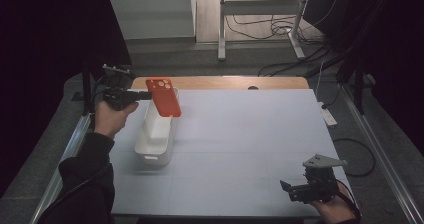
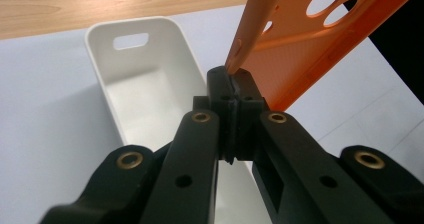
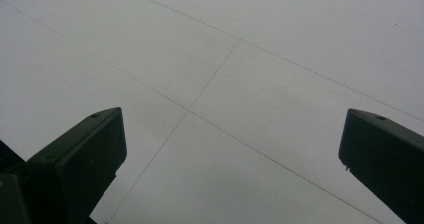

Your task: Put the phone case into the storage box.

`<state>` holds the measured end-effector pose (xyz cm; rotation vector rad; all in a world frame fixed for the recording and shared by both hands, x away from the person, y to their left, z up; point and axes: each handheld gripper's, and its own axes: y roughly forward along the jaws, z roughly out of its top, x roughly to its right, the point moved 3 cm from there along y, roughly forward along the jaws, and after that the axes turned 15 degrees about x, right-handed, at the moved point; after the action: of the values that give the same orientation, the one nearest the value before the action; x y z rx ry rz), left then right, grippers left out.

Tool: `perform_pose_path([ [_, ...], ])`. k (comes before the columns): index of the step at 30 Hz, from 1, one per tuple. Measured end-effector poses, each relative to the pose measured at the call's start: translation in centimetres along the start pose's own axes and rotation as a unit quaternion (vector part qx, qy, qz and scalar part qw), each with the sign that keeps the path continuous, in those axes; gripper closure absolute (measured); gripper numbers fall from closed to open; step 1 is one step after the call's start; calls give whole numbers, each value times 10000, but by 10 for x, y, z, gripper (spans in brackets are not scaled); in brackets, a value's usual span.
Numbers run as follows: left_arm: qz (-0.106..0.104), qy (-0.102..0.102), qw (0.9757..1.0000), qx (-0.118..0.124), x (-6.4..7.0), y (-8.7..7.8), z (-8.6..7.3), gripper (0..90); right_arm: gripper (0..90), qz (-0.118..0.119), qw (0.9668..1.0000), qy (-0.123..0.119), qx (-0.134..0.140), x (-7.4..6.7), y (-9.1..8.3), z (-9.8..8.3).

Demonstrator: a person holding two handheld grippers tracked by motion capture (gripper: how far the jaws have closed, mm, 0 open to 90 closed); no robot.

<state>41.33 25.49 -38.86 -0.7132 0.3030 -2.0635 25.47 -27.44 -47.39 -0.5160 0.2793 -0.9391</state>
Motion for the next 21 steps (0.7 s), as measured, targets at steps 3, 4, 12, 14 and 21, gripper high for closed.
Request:
perform_pose_path([
  [3, 60, -9, 10000, 6, -5, 0, 2, 890, 0, -11, 10000, -7, 9, 0, 0, 0],
  [4, 89, -15, 10000, 7, -5, 0, 3, 890, 0, -18, 10000, -10, 17, 0, 0, 0],
  [12, 243, 24, 9997, 3, -12, 3, 8, 890, 0, -20, 10000, -6, -10, 0, 0, 0],
  [14, 300, 8, 9995, 20, -15, 3, 10, 890, 0, -22, 10000, -1, -9, 0, 0, 0],
  [21, 397, -93, 9991, 70, -24, 7, 12, 890, 0, -6, 10000, -4, -7, 0, 0, 0],
])
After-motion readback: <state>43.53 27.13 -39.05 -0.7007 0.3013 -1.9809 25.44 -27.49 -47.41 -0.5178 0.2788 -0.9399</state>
